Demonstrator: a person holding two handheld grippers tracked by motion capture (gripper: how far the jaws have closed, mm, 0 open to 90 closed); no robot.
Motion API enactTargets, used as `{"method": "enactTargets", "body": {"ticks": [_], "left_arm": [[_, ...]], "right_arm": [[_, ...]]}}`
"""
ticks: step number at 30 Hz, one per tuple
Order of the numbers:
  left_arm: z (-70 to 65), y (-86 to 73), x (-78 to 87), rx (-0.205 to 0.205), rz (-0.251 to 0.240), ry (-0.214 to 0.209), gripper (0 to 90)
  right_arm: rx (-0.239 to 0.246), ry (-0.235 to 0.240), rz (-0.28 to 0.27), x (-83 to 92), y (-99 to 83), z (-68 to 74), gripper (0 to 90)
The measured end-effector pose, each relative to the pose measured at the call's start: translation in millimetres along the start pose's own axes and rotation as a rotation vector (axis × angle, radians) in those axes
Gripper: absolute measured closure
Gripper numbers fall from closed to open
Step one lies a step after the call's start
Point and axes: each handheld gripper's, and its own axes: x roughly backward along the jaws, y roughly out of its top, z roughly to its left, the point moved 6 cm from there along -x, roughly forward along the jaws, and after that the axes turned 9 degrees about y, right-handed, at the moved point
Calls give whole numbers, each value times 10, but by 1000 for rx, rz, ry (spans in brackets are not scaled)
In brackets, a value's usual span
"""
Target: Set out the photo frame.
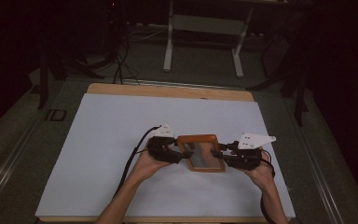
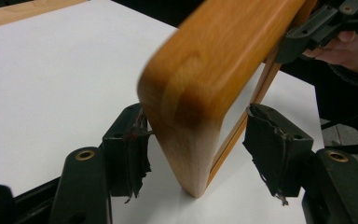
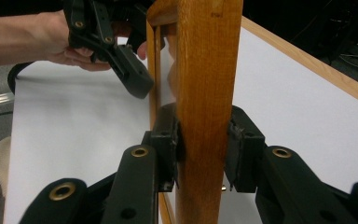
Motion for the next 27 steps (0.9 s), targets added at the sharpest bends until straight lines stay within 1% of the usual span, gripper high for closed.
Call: {"method": "enactTargets", "body": {"ticks": [2,4,10,13,17,21,25,27], "left_arm": [[-22,-1,-18,-8,-6,6,471],[-30,3,-27,-11,-12,21,514],[-40,10,-34,-7,-15,25,533],[-50,14,-29,-8,-19,14,557],[-83,23,-27,-13,-23,10,576],[-116,39,-36,-34,-23,18,587],[-137,60,-51,-48,-20,35,592],[-142,70,-57,-49,-24,35,592]], "right_arm": [[-1,-7,6,11,-10,-5,681],[-2,-12,5,17,-19,-7,681],[-16,-20,-1,33,-48,-25,675],[-20,-26,1,39,-60,-39,664],[-30,-20,0,58,-85,-48,656],[-45,-7,-7,85,-119,-57,649],[-59,-9,-15,98,-152,-77,641],[-66,-4,-18,103,-167,-85,640]]}}
